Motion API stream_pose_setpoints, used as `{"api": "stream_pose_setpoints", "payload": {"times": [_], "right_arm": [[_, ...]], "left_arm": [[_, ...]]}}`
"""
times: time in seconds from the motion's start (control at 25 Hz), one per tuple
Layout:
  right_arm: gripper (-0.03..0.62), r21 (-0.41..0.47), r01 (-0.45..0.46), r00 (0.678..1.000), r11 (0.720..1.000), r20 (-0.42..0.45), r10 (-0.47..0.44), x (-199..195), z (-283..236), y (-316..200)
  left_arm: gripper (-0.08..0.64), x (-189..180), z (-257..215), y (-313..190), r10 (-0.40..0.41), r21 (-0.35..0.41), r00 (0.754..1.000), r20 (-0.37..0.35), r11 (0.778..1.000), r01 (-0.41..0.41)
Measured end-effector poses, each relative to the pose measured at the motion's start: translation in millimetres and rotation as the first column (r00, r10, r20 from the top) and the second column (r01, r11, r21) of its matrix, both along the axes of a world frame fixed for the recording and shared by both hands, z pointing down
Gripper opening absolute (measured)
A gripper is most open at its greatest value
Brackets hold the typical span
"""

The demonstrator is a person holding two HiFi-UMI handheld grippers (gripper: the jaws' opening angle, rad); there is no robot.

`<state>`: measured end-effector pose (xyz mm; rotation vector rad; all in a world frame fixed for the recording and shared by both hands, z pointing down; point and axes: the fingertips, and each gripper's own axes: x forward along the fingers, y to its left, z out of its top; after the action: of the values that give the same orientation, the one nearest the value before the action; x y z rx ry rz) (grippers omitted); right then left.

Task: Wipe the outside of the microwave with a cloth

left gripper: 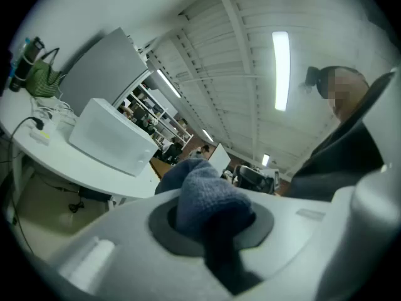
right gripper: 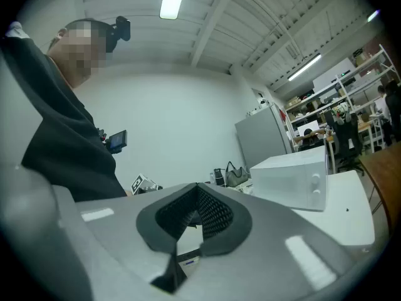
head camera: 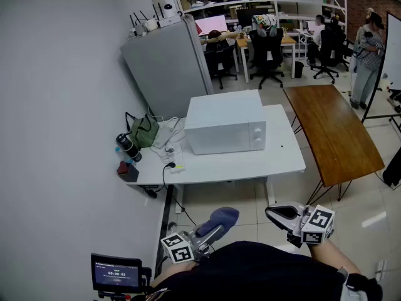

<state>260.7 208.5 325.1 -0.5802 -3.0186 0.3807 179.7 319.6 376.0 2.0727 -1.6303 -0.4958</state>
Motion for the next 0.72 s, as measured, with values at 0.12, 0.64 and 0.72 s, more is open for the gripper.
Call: {"api": "stream_pose_setpoints", "payload": {"times": [0.12, 0.64, 0.72], "right_arm": [[0.005, 0.001, 0.032, 0.999, 0.999, -0.008, -0.032, -42, 3, 1], [0.005, 0.017, -0.040, 0.999, 0.999, 0.010, 0.040, -284, -37, -2], [0.005, 0.013, -0.055, 0.998, 0.998, -0.012, 0.055, -304, -31, -10]], "left_arm": [[0.057, -40, 12, 4, -0.035, 0.004, 0.999, -0.035, 0.999, 0.035], [0.057, -300, -9, -3, 0.020, 0.068, 0.999, -0.028, 0.997, -0.018], [0.056, -328, -7, -14, 0.025, 0.071, 0.999, -0.042, 0.997, -0.022]]}}
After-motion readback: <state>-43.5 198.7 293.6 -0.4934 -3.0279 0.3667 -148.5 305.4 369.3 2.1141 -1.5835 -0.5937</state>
